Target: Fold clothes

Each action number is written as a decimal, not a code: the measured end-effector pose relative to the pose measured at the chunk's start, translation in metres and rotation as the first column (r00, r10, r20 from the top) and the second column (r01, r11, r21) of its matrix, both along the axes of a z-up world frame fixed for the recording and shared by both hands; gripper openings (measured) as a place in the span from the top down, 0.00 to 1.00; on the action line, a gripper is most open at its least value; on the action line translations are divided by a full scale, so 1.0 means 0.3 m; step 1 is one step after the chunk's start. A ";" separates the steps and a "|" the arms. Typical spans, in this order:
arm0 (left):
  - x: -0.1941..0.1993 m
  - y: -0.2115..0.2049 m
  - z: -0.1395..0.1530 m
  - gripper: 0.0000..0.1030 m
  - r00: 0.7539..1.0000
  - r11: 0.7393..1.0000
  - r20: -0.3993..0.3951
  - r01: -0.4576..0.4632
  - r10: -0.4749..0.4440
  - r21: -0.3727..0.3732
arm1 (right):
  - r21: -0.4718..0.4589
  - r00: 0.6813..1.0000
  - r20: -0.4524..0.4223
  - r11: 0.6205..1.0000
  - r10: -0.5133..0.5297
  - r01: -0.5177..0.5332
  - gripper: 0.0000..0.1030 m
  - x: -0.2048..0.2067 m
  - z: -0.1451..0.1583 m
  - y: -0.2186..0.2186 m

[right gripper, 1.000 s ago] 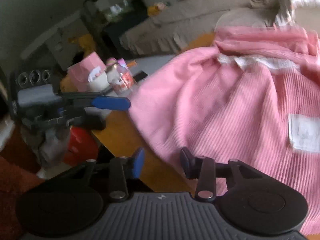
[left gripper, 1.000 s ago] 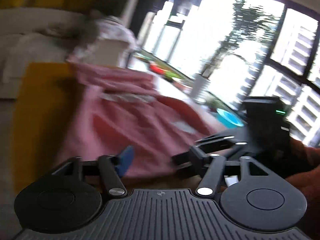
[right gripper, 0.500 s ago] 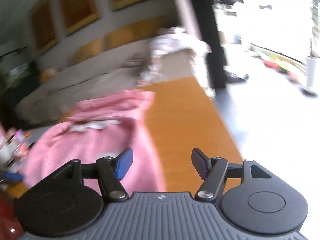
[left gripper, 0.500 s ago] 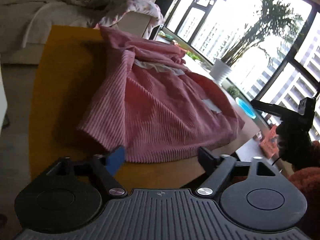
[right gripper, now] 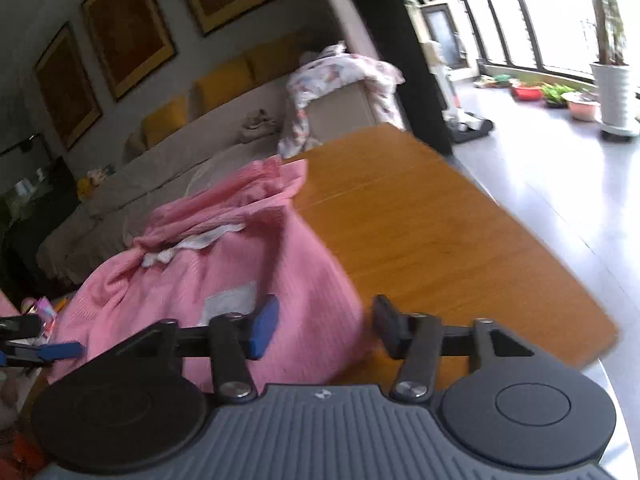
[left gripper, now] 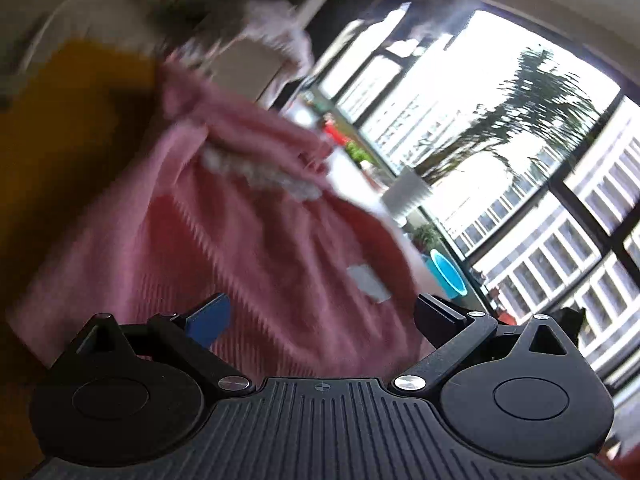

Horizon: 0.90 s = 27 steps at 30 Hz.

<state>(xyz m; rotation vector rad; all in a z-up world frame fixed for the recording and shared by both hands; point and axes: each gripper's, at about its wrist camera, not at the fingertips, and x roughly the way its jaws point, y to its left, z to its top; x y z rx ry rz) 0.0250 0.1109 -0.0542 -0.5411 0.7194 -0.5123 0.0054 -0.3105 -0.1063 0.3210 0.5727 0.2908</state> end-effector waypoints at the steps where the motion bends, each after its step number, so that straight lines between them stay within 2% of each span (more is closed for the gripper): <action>1: 0.002 0.001 -0.019 0.02 1.000 1.000 -0.008 -0.002 0.002 -0.008 | -0.008 1.000 -0.006 1.000 0.017 -0.017 0.88 0.011 0.001 0.022; 2: -0.002 0.004 -0.025 0.02 1.000 1.000 -0.007 -0.001 0.001 -0.010 | -0.019 1.000 -0.007 0.999 0.029 -0.029 0.96 0.025 0.010 0.046; 4: -0.010 0.015 -0.029 0.02 1.000 1.000 -0.005 0.001 -0.001 -0.013 | -0.058 0.996 0.045 0.996 0.075 -0.072 0.96 0.022 0.068 0.090; 6: -0.009 0.030 -0.036 0.02 1.000 0.999 -0.008 -0.001 0.000 -0.033 | -0.198 0.976 0.083 0.963 0.203 -0.184 0.96 -0.001 0.122 0.182; 7: -0.008 0.034 -0.039 0.02 1.000 0.999 -0.009 -0.001 0.001 -0.045 | -0.291 0.957 0.079 0.925 0.279 -0.245 0.96 -0.018 0.133 0.236; 9: -0.005 0.038 -0.042 0.01 1.000 0.998 -0.010 -0.002 0.002 -0.058 | -0.451 0.906 0.028 0.814 0.422 -0.365 0.96 -0.050 0.135 0.342; 11: -0.003 0.034 -0.044 0.01 1.000 0.998 -0.004 -0.003 0.003 -0.055 | -0.544 0.857 -0.062 0.702 0.512 -0.460 0.96 -0.070 0.091 0.416; 13: -0.002 0.023 -0.048 0.01 1.000 0.999 0.008 -0.002 0.003 -0.050 | -0.615 0.834 -0.073 0.634 0.547 -0.469 0.93 -0.094 0.078 0.453; 14: -0.004 0.022 -0.047 0.01 1.000 0.999 0.013 0.001 0.000 -0.047 | -0.603 0.824 -0.082 0.631 0.560 -0.489 0.93 -0.097 0.087 0.456; 15: -0.006 0.023 -0.046 0.01 1.000 0.999 0.017 0.004 -0.003 -0.044 | -0.576 0.814 -0.094 0.636 0.573 -0.514 0.87 -0.098 0.102 0.454; 16: -0.005 0.023 -0.046 0.00 1.000 0.999 0.018 0.006 -0.005 -0.043 | -0.521 0.798 -0.099 0.652 0.595 -0.550 0.74 -0.102 0.120 0.437; 17: -0.004 0.023 -0.046 0.00 1.000 0.999 0.019 0.008 -0.007 -0.043 | -0.456 0.779 -0.100 0.668 0.619 -0.589 0.65 -0.107 0.140 0.415; 19: -0.001 0.024 -0.046 0.00 1.000 0.999 0.020 0.011 -0.010 -0.043 | -0.404 0.764 -0.074 0.682 0.640 -0.610 0.62 -0.126 0.177 0.377; 21: -0.003 0.024 -0.047 0.00 1.000 0.999 0.024 0.011 -0.010 -0.042 | -0.380 0.794 -0.019 0.730 0.608 -0.568 0.56 -0.134 0.213 0.329; 22: -0.005 0.024 -0.048 0.00 1.000 0.999 0.026 0.010 -0.009 -0.041 | -0.358 0.820 0.010 0.768 0.572 -0.531 0.52 -0.126 0.223 0.300; 24: -0.009 0.024 -0.049 0.00 1.000 0.999 0.030 0.010 -0.009 -0.039 | -0.300 0.871 0.045 0.839 0.489 -0.455 0.52 -0.098 0.220 0.258; 26: -0.019 0.027 -0.041 0.00 1.000 1.000 0.029 0.011 -0.010 -0.026 | -0.220 0.910 0.047 0.893 0.413 -0.394 0.52 -0.050 0.182 0.229; 27: -0.030 0.030 -0.033 0.00 0.999 1.000 0.031 0.012 -0.011 -0.011 | -0.184 0.921 0.030 0.908 0.389 -0.378 0.52 -0.028 0.155 0.223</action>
